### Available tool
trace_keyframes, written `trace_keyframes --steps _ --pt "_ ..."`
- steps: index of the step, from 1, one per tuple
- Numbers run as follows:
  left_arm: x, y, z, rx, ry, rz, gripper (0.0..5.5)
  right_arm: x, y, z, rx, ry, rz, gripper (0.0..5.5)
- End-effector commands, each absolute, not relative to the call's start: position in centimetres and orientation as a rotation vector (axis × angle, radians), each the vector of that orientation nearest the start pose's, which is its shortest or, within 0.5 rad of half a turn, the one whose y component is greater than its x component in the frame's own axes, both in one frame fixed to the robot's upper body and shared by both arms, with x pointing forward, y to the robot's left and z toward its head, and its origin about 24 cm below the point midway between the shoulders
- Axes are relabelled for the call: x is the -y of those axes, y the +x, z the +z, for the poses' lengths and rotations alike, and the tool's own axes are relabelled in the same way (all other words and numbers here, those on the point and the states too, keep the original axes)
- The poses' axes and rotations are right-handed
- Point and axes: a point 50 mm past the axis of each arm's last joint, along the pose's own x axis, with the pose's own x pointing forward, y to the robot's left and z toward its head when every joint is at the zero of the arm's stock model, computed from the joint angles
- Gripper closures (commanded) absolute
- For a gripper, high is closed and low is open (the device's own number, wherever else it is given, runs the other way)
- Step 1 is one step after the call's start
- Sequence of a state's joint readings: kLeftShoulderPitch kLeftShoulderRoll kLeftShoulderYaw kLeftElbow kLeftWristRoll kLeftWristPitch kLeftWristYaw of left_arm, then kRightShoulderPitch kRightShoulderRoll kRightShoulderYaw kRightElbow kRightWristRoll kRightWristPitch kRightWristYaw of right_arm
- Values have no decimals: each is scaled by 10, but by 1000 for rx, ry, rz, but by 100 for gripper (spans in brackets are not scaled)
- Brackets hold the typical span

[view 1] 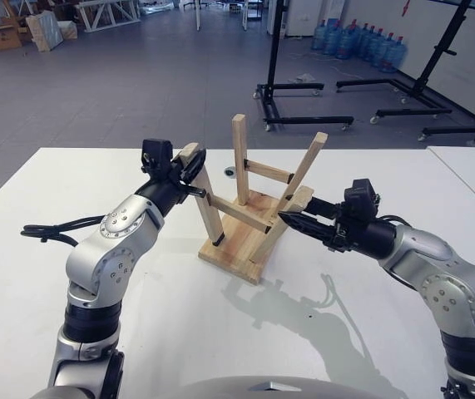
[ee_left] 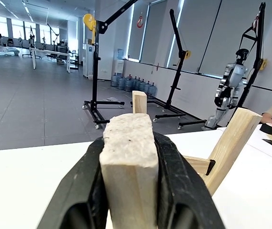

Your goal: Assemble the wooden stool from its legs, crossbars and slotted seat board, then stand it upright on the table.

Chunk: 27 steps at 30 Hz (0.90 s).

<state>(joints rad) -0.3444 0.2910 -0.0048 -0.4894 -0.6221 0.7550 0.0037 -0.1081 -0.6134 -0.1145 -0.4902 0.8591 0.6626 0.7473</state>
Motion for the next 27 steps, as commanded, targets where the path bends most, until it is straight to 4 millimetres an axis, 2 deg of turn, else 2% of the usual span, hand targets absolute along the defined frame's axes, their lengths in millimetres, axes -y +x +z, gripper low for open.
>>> trace_keyframes --steps 1,6,13,21,24,27 --pt "-119 263 142 -179 -63 -530 452 155 215 141 -174 150 1150 338" --pt "-109 260 142 -175 -61 -563 452 147 211 147 -162 182 1200 338" --pt "-131 267 118 -317 -43 -400 452 153 209 144 -153 206 1170 338" --pt "-129 264 108 -409 -7 -423 452 152 208 143 -141 221 1168 338" --pt "-125 264 112 -379 -15 -450 452 151 208 140 -158 212 1166 338" --pt "-115 259 123 -305 -7 -547 452 148 208 136 -210 166 1162 338"
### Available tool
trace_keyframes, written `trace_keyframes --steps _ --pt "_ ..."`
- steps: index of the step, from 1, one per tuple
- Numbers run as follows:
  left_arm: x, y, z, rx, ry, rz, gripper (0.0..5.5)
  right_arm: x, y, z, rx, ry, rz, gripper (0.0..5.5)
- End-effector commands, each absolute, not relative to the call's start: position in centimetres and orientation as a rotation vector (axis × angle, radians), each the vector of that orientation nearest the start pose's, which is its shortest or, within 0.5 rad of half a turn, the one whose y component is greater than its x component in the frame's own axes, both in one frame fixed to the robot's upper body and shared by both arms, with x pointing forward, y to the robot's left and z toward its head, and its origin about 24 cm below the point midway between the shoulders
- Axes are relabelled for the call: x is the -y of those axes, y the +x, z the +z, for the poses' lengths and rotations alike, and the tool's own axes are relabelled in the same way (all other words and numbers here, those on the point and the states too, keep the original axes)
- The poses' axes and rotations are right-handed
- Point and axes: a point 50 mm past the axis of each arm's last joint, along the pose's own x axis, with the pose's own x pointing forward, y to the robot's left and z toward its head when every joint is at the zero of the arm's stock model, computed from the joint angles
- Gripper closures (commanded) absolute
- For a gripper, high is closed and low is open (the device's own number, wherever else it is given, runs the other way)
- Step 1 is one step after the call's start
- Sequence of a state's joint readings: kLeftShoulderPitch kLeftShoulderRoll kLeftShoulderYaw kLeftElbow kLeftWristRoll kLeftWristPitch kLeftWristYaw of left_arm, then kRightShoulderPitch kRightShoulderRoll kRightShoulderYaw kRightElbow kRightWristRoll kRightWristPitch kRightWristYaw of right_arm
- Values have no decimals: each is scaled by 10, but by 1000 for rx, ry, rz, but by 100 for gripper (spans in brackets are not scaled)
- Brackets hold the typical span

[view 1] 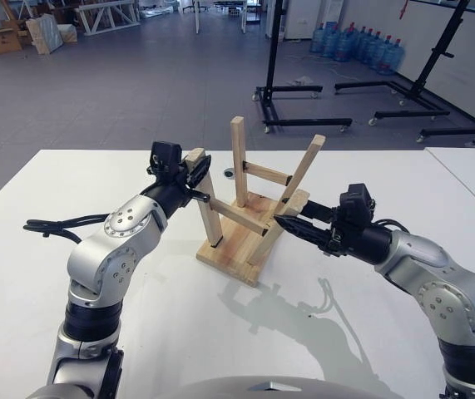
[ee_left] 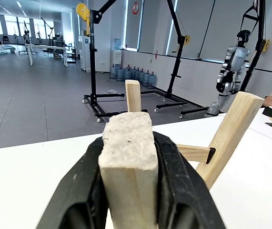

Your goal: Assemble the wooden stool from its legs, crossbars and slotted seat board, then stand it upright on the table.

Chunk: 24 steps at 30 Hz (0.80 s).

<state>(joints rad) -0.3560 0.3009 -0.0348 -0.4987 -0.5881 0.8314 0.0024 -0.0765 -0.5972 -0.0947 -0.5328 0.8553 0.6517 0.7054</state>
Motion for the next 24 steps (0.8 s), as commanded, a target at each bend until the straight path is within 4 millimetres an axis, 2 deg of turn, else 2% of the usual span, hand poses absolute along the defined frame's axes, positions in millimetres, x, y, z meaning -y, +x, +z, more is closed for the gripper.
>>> trace_keyframes --steps 1,5,7,9,11,15,18,21,24 --pt "-112 256 127 -279 -5 -577 452 148 208 135 -231 150 1152 338" --pt "-116 261 135 -202 -38 -518 452 152 210 134 -290 138 1132 340" --pt "-122 266 141 -155 -72 -462 452 154 211 139 -264 144 1125 340" --pt "-126 268 145 -123 -83 -430 452 154 215 150 -194 198 1113 340" --pt "-132 271 145 -111 -16 -383 452 156 217 165 -116 293 1109 340" --pt "-135 273 142 -103 56 -364 452 160 215 205 45 539 1166 340" --pt "-134 271 138 -109 70 -378 452 158 208 225 85 597 1243 340" --pt "-131 269 136 -105 63 -389 452 152 204 210 -6 468 1242 340" --pt "-129 267 134 -99 73 -395 452 149 205 178 -154 198 1156 270"
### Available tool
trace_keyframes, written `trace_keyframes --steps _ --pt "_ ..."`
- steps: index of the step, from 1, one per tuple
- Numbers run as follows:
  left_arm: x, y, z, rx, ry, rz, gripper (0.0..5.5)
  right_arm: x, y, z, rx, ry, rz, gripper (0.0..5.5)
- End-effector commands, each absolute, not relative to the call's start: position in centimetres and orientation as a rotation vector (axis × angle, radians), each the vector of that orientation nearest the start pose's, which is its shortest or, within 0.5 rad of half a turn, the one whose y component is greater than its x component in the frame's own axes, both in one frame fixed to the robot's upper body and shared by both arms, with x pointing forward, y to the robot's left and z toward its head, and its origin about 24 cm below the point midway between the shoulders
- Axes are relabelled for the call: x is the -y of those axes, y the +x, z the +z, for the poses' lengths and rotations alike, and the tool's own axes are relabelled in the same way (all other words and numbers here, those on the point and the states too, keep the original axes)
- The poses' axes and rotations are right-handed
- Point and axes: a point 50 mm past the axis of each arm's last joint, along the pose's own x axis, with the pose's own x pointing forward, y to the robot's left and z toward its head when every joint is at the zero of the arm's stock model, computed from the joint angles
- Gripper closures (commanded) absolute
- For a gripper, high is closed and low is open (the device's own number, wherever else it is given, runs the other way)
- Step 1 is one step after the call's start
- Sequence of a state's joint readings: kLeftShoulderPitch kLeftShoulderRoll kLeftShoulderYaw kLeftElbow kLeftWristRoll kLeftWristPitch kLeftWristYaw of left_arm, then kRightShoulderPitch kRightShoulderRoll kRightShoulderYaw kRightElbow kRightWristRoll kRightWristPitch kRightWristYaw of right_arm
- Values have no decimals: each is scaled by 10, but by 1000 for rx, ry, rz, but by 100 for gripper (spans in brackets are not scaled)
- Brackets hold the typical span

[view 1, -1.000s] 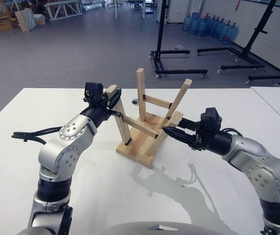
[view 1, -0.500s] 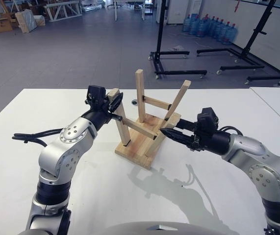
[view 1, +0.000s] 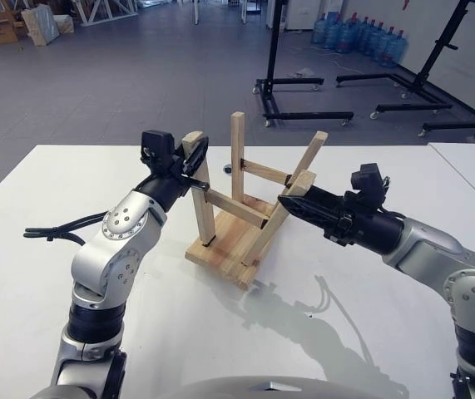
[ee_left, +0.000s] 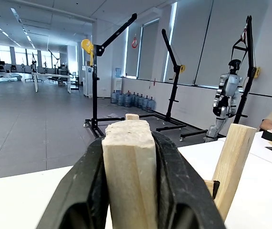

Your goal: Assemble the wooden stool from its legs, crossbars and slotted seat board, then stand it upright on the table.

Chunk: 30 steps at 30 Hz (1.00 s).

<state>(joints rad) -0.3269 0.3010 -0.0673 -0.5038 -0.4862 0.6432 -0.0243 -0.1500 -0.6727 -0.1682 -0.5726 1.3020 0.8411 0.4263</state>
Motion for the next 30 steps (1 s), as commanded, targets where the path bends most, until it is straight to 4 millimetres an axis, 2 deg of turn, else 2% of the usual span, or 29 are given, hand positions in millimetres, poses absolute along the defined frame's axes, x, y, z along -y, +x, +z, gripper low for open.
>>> trace_keyframes --steps 1,3,4,6,11,13,15,17,20,22,25,26,28,30 --pt "-129 266 133 -97 80 -397 452 151 206 170 -180 124 1133 244" --pt "-130 264 128 -103 87 -401 452 153 208 161 -192 49 1109 202" --pt "-131 264 126 -107 89 -400 452 154 208 165 -169 82 1113 202" --pt "-134 264 125 -105 84 -398 452 156 209 185 -80 260 1149 202" --pt "-131 267 129 -55 47 -466 452 167 212 252 171 663 1260 202" --pt "-127 264 128 -29 19 -535 452 173 218 267 219 736 1252 202" --pt "-122 257 128 -4 -14 -644 452 175 227 269 204 687 1198 202" --pt "-117 251 127 -7 -37 -747 452 169 242 257 136 607 1133 202" --pt "-110 246 123 -38 -87 -844 452 154 257 227 14 448 1081 202" --pt "-108 244 119 -46 -82 -861 452 147 261 209 -62 384 1091 202" --pt "-104 243 120 -27 -53 -854 452 133 253 164 -252 247 1150 202" --pt "-103 243 121 -21 -49 -851 452 130 251 156 -276 233 1163 202" --pt "-103 242 121 -14 -27 -849 452 123 253 154 -265 241 1184 202" --pt "-103 241 121 -12 -26 -839 452 116 261 143 -298 257 1161 202"
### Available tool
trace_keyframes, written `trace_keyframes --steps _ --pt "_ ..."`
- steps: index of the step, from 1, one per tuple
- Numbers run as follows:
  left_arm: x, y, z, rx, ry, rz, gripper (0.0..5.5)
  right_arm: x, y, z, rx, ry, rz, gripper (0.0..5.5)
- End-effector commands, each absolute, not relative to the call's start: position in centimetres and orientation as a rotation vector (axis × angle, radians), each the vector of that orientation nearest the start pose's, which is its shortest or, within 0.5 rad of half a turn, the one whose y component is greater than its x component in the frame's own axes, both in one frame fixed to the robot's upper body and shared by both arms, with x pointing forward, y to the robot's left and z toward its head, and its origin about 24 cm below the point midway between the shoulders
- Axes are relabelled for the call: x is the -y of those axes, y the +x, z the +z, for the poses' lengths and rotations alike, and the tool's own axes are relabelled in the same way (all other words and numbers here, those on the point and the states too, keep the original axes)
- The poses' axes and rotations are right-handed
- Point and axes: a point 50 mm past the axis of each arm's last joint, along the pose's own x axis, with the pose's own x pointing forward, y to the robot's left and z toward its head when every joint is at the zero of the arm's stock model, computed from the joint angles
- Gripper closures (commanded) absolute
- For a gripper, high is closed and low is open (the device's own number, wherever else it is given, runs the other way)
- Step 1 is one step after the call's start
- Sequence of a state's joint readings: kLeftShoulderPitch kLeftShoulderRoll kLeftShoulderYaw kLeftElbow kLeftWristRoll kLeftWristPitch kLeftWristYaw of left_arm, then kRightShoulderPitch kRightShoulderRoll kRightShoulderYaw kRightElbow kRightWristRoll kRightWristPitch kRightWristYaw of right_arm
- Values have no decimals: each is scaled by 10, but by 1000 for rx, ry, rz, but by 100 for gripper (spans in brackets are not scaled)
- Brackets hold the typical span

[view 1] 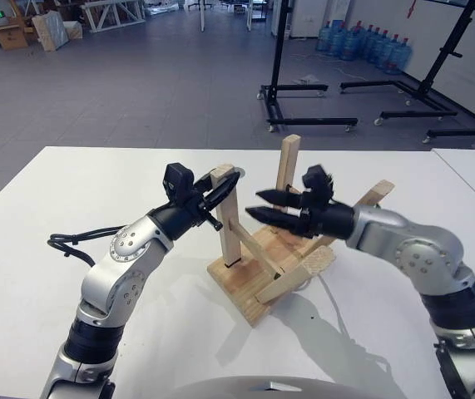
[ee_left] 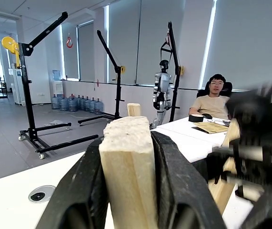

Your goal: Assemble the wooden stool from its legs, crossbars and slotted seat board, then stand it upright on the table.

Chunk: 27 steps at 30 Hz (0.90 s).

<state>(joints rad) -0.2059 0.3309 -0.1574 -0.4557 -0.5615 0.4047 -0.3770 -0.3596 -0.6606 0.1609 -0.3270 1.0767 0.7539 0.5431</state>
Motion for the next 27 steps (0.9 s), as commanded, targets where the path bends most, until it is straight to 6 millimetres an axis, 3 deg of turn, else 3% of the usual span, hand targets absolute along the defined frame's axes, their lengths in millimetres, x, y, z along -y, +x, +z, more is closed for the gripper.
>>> trace_keyframes --steps 1,2,4,7,10,13,15,18,20,22,27 --pt "-103 240 121 -12 -30 -837 452 115 261 118 -395 224 1137 202" --pt "-102 240 121 -11 -26 -839 452 117 255 85 -523 144 1103 202" --pt "-101 239 120 -11 -10 -843 452 127 242 41 -687 1 1056 202" --pt "-107 236 116 -24 32 -819 452 132 242 37 -680 -39 1022 202" --pt "-116 228 98 -91 99 -773 452 129 247 70 -499 115 1066 202" --pt "-131 213 79 -151 110 -709 452 149 252 119 -269 326 1029 202" --pt "-131 197 72 -157 135 -711 452 163 255 145 -161 368 970 202" --pt "-127 188 65 -155 187 -728 452 164 253 174 -48 374 946 202" --pt "-127 199 78 -87 169 -673 452 152 245 197 43 399 1012 202" --pt "-129 211 97 0 129 -622 390 143 237 209 85 418 1065 199" --pt "-125 228 135 117 38 -570 314 141 234 212 77 433 1052 199"
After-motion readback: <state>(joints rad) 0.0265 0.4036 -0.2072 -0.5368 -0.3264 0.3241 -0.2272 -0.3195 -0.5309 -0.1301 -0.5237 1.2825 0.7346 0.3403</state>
